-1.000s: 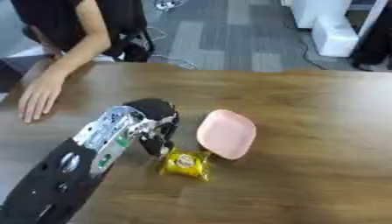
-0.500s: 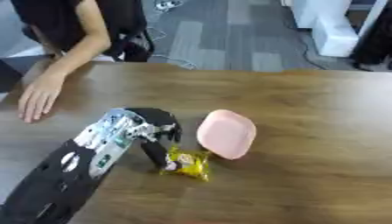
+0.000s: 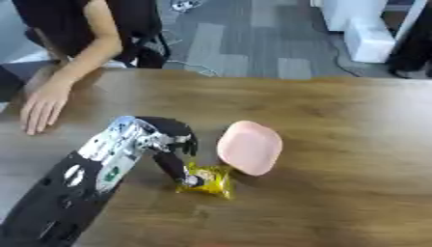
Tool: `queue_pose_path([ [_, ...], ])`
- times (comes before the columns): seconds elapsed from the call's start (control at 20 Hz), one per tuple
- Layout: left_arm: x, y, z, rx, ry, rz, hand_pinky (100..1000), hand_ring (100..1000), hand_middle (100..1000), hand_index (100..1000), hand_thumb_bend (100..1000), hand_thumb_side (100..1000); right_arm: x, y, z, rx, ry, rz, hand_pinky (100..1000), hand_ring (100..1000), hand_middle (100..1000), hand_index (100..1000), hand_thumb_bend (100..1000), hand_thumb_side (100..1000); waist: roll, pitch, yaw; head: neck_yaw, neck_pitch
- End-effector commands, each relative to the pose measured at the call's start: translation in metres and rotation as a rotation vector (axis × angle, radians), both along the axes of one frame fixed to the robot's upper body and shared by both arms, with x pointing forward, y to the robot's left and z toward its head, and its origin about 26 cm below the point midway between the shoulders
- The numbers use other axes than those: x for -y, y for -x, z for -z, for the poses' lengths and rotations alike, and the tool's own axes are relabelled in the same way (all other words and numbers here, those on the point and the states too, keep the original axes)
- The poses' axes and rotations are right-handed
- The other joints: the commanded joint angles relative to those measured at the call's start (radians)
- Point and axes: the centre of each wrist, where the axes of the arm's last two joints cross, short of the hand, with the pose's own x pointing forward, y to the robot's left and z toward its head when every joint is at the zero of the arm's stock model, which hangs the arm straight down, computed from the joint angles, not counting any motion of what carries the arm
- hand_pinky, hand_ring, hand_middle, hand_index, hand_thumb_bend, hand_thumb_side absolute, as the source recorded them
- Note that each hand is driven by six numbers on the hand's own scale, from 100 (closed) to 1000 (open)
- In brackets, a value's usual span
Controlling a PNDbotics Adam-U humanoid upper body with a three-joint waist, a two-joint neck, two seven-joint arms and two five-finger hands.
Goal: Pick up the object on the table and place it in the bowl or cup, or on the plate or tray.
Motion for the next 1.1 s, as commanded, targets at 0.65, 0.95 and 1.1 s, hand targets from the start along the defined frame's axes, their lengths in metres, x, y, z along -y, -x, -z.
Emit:
queue_pose_path([
  [0.65,0.017,-0.005,0.010,0.026,-0.109,0.068,422,581,657,762,619,604,0.002,0.001,-0.009,0.032,0.013,-0.009,414,515,736,690,100,1000,0.001,0.000,-0.006,-0.013,-0.003],
  [0.95,0.016,-0.009,0.025,0.004,-0.118,0.047,411,565,616,747,538,562,0.002,0.000,-0.009,0.035,0.013,-0.011,414,515,736,687,100,1000,0.001,0.002,-0.003,-0.015,-0.003],
  [1.1,0.020,-0.010,0.028,0.032,-0.127,0.055,400,553,591,733,484,484,0.003,0.001,-0.009,0.036,0.014,-0.007,415,516,737,687,100,1000,0.001,0.002,-0.002,-0.013,-0.003],
])
